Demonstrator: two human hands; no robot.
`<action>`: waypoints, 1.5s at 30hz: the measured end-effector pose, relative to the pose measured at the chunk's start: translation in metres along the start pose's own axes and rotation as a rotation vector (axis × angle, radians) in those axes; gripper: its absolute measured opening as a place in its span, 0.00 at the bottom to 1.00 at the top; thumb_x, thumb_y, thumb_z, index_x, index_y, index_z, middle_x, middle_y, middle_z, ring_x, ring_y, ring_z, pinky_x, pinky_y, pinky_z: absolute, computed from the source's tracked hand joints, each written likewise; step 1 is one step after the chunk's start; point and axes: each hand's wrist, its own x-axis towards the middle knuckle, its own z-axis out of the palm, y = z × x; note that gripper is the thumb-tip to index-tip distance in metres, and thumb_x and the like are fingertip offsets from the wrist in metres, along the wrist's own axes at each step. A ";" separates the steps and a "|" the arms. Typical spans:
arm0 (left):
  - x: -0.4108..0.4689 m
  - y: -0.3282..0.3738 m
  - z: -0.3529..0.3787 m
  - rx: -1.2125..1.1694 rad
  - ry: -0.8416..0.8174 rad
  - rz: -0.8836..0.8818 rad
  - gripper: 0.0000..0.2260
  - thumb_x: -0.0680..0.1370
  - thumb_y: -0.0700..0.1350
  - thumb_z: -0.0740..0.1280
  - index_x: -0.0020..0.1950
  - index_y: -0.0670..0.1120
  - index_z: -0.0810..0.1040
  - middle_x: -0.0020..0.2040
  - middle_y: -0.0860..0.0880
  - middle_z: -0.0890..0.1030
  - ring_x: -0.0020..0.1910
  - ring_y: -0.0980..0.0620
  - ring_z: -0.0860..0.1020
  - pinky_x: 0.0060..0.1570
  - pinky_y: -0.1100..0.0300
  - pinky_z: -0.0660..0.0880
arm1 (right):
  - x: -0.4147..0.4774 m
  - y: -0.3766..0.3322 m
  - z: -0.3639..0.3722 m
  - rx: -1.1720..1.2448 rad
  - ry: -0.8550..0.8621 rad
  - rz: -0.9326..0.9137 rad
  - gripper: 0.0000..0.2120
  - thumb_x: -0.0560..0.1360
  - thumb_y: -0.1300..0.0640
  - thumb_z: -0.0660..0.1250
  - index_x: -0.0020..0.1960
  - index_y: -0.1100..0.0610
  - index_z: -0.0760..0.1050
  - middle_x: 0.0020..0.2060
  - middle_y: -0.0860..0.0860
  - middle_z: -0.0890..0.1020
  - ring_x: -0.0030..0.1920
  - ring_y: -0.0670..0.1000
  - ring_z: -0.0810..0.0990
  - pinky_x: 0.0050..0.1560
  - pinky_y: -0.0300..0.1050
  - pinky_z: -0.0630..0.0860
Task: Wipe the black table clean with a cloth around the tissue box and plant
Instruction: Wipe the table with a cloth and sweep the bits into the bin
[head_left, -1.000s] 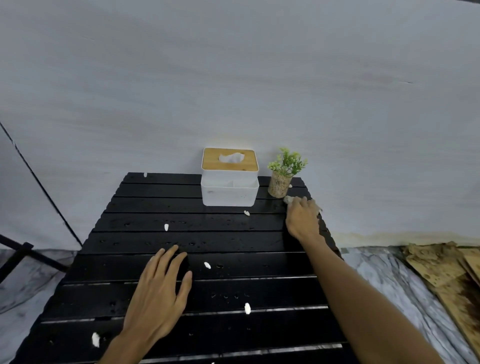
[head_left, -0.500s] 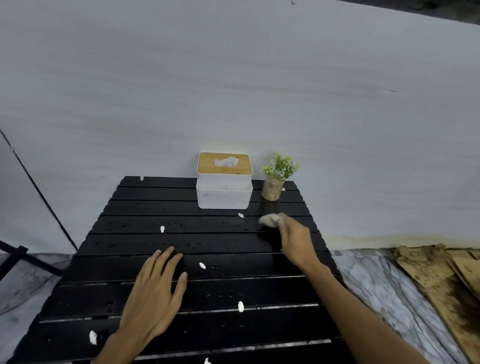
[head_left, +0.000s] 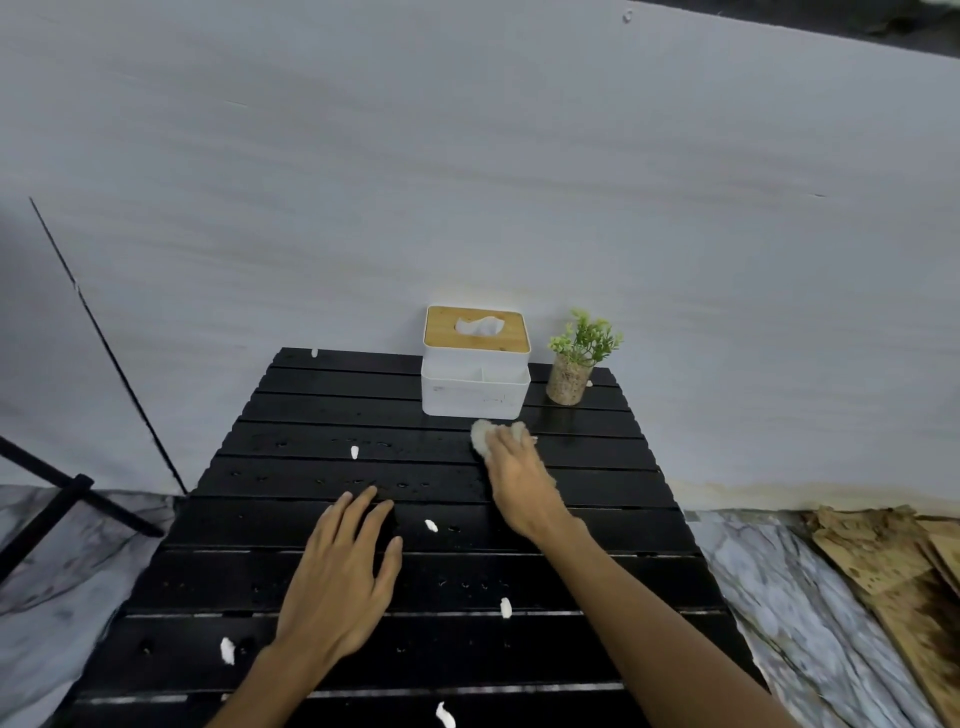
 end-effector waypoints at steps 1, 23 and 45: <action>0.000 0.000 0.000 0.003 0.000 0.001 0.28 0.80 0.61 0.46 0.72 0.49 0.69 0.75 0.50 0.66 0.76 0.50 0.58 0.74 0.56 0.52 | -0.007 -0.004 -0.005 0.049 -0.027 -0.052 0.14 0.81 0.68 0.57 0.66 0.64 0.71 0.66 0.59 0.73 0.66 0.63 0.69 0.70 0.62 0.68; 0.001 -0.010 -0.001 -0.006 0.005 0.057 0.26 0.81 0.60 0.47 0.73 0.50 0.68 0.75 0.51 0.65 0.76 0.50 0.58 0.74 0.59 0.47 | 0.008 -0.037 -0.003 0.145 -0.082 0.043 0.14 0.83 0.63 0.54 0.67 0.62 0.71 0.66 0.57 0.71 0.68 0.62 0.67 0.70 0.62 0.67; -0.002 -0.012 0.001 0.002 0.024 0.072 0.25 0.82 0.59 0.47 0.76 0.51 0.62 0.78 0.53 0.59 0.77 0.54 0.51 0.74 0.59 0.41 | 0.031 -0.039 0.009 0.032 0.137 0.353 0.12 0.78 0.66 0.56 0.56 0.64 0.76 0.55 0.61 0.78 0.61 0.64 0.70 0.59 0.58 0.72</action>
